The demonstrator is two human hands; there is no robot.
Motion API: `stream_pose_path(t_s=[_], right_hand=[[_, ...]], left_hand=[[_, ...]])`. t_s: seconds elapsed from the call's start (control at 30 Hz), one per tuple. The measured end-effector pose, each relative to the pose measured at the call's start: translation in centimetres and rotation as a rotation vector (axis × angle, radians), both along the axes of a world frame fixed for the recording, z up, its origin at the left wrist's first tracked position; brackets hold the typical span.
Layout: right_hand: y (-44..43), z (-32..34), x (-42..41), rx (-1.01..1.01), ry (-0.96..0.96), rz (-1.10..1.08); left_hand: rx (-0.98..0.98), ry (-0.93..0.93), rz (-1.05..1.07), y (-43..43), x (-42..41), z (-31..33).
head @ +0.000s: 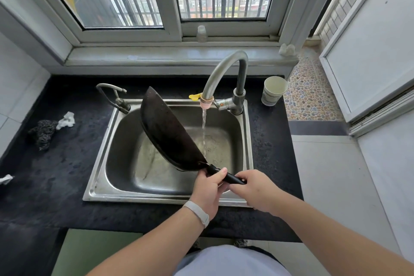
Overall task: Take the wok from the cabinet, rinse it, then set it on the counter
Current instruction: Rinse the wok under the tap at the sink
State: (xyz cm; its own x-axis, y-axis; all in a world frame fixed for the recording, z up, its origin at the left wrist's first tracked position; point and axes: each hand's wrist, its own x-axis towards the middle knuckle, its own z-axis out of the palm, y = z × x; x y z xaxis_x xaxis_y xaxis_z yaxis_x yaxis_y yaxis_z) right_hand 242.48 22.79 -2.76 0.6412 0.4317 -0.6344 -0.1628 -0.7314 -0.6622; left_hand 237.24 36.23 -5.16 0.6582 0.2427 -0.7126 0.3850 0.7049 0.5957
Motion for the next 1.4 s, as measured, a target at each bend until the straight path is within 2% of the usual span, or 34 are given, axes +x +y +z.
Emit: stream_pose_path(t_s=[0.27,0.47,0.57,0.7,0.83,0.9,1.23,1.4], right_hand=[[0.7,1.2,0.8,0.151,0.232,-0.096],[0.9,1.3,1.1,0.188,0.348,-0.106],[1.4,1.3,1.3,0.151,0.302,-0.035],[2.8,2.5,2.5,0.0,0.234,0.115],[4.4,3.8,2.1,-0.187,0.027,0.264],[4.8,3.8,1.4,-0.214,0.002,0.285],[4.1,2.1,0.7,-0.095,0.101,0.137],[4.2,2.5,-0.5,0.026,0.2,0.086]], left_hand=[[-0.203,-0.08,0.108,0.9,0.6,1.1],[-0.17,-0.055,0.125,1.3,0.5,1.1],[-0.13,-0.039,0.146,1.2,0.6,1.2],[-0.072,-0.018,0.163,1.4,0.8,1.4],[-0.072,0.019,0.202,1.6,0.6,1.5],[-0.059,0.048,0.196,1.7,0.2,1.3],[0.017,0.04,0.137,2.2,-0.5,1.6],[0.137,0.024,0.085,2.6,-1.6,1.9]])
